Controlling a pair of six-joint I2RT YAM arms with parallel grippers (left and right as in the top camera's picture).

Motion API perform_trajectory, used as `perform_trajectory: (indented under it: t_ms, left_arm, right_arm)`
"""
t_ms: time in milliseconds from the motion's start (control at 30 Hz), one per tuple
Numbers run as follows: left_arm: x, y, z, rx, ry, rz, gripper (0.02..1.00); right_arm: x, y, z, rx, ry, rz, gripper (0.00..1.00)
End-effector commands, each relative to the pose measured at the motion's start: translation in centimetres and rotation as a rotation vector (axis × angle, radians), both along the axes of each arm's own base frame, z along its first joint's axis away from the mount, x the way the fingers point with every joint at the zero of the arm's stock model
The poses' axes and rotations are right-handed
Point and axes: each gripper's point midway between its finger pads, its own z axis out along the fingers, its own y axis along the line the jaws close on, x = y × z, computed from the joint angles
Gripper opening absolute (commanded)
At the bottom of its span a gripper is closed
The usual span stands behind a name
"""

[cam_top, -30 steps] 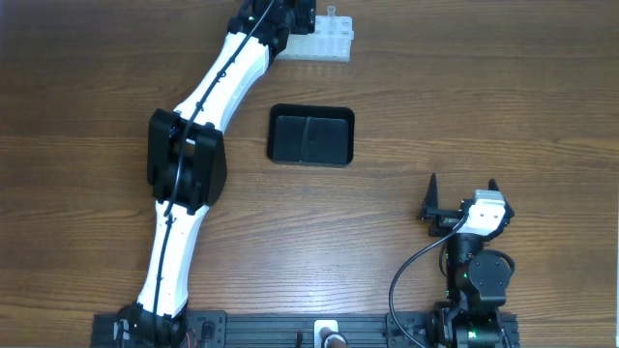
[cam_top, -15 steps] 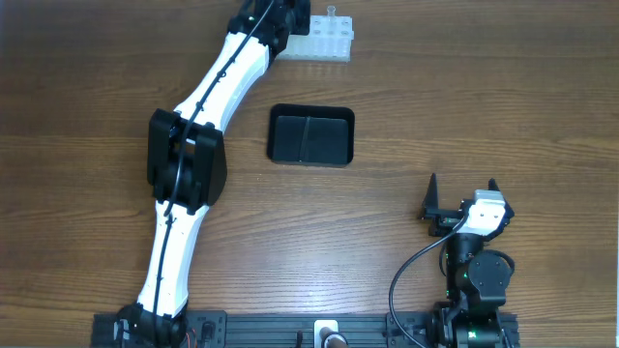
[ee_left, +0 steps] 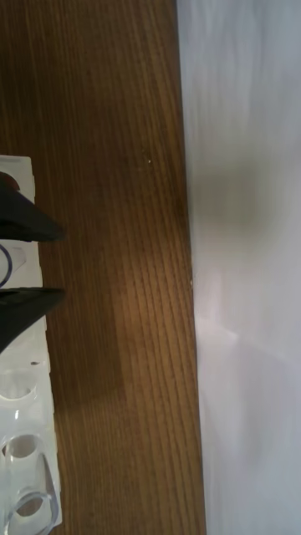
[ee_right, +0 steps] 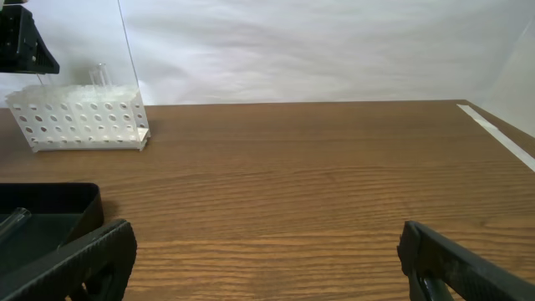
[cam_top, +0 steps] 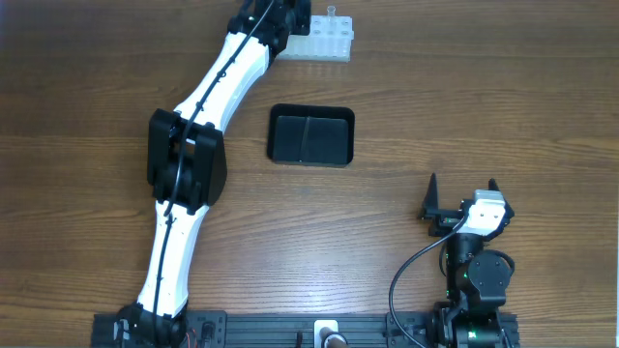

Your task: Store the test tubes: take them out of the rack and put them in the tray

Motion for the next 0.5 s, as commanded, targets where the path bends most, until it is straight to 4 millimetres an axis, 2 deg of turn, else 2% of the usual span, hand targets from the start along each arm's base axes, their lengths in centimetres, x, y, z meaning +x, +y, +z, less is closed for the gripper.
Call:
perform_trajectory:
  t_ms: [33,167,267,500]
  left_arm:
    - [0.23,-0.26,-0.42,0.0,-0.001,-0.011,0.13]
    - [0.23,-0.26,-0.45,0.001,-0.001,-0.011,0.108]
    - [0.23,-0.27,-0.42,0.0,-0.001,-0.011,0.045]
    - [0.16,-0.48,-0.42,0.0,-0.001,-0.014,0.04]
  right_arm:
    - [0.02,0.31,-0.21,0.0,-0.001,0.015,0.991]
    - [0.02,0.31,-0.21,0.001,-0.002,0.015,0.991]
    - [0.02,0.31,-0.21,0.001,-0.002,0.015,0.993]
    - [0.02,0.31,-0.21,0.001,-0.002,0.015,0.993]
